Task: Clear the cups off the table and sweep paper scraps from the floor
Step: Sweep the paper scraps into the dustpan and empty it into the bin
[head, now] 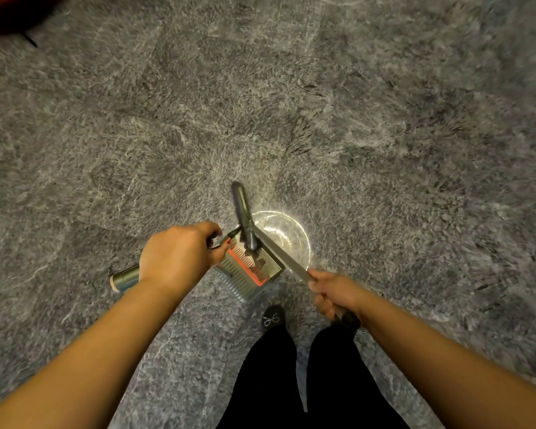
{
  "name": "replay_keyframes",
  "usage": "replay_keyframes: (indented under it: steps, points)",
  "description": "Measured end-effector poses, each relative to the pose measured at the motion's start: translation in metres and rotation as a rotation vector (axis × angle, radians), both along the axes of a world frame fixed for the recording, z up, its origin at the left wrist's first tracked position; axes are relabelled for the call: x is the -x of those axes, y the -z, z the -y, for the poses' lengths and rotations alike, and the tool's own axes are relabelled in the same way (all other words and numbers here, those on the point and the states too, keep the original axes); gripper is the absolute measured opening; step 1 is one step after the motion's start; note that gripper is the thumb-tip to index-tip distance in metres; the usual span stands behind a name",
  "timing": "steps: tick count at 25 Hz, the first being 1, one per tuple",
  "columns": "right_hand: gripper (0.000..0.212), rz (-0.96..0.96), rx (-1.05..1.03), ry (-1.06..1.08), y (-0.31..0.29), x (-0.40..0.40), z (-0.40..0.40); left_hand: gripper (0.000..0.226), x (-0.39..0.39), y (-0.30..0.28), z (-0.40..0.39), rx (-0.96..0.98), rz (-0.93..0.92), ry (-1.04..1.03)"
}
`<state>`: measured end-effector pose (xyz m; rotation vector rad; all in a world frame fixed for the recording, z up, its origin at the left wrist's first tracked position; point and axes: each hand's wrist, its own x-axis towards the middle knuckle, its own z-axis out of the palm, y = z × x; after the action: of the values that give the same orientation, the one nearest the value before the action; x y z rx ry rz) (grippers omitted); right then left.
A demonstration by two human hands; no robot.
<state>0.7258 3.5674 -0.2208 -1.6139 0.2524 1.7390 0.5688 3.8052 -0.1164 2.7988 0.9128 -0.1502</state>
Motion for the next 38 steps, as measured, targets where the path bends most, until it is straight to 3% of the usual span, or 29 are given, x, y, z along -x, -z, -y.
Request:
replay_keyframes:
  steps: [5, 11, 15, 19, 29, 38]
  points:
    - [0.05, -0.061, -0.012, 0.091, -0.036, 0.006, 0.019, 0.034, 0.004, 0.0, -0.002, 0.008, 0.001, -0.009]
    - [0.053, 0.057, 0.02, 0.153, -0.048, -0.012, 0.014, 0.04, 0.004, -0.002, -0.008, 0.051, -0.048, -0.031]
    - [0.053, 0.102, 0.059, 0.196, -0.042, -0.027, 0.021, 0.034, 0.001, -0.005, -0.011, 0.047, -0.075, 0.094]
    - [0.046, 0.133, 0.098, 0.137, -0.026, -0.024, 0.023, 0.034, -0.01, -0.005, -0.005, 0.006, -0.097, 0.189]
    - [0.045, -0.026, 0.042, 0.026, -0.034, 0.027, 0.021, 0.036, -0.003, -0.005, -0.008, 0.029, -0.089, 0.157]
    - [0.048, 0.012, 0.036, 0.122, -0.06, 0.011, 0.022, 0.035, 0.012, -0.006, -0.008, 0.035, -0.092, 0.137]
